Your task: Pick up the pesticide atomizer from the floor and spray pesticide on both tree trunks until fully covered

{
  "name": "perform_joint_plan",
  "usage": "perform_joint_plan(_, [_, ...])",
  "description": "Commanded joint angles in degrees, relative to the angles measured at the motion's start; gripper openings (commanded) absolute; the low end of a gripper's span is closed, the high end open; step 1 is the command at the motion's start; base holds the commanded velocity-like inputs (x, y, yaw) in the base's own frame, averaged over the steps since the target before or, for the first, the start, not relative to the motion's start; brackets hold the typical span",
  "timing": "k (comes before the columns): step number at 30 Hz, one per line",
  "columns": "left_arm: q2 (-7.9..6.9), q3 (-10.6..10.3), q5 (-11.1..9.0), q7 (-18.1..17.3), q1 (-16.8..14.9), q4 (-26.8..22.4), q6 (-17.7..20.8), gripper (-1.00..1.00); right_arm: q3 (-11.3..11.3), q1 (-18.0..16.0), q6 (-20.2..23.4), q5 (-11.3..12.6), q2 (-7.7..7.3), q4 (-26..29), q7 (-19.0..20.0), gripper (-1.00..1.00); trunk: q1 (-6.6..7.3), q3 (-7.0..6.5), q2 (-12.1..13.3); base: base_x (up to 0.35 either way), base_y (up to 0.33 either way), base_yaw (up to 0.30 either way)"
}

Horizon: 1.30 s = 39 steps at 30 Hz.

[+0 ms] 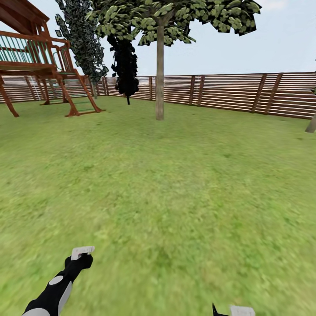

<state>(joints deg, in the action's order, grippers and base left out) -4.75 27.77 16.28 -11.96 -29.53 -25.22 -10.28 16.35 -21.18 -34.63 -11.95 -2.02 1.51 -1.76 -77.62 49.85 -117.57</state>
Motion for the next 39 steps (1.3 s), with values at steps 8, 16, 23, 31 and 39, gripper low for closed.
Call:
perform_joint_plan(8, [0.08,-0.01,-0.02,0.0,0.0,-0.01,0.0,-1.0,0.0,0.0,0.0,0.0,0.0,0.02,0.0,1.0,0.0,0.0,0.0,0.338,0.0,0.0])
perform_joint_plan(16, [0.16,-0.08,-0.02,-0.09,0.0,-0.01,0.0,-1.0,0.0,0.0,0.0,0.0,0.0,0.03,0.0,1.0,0.0,0.0,0.0,0.338,0.0,0.0])
perform_joint_plan(23, [0.09,-0.02,0.07,0.0,0.0,0.08,0.0,-1.0,0.0,0.0,0.0,0.0,0.0,0.03,0.0,1.0,0.0,0.0,0.0,0.338,0.0,0.0])
perform_joint_plan(31, [0.09,-0.04,0.06,0.0,0.0,0.1,0.0,-1.0,0.0,0.0,0.0,0.0,0.0,0.03,0.0,1.0,0.0,0.0,0.0,0.338,0.0,0.0])
perform_joint_plan(39, [0.09,-0.09,-0.01,0.0,0.0,0.08,0.0,-1.0,0.0,0.0,0.0,0.0,0.0,-0.01,0.0,1.0,0.0,0.0,0.0,0.338,0.0,0.0])
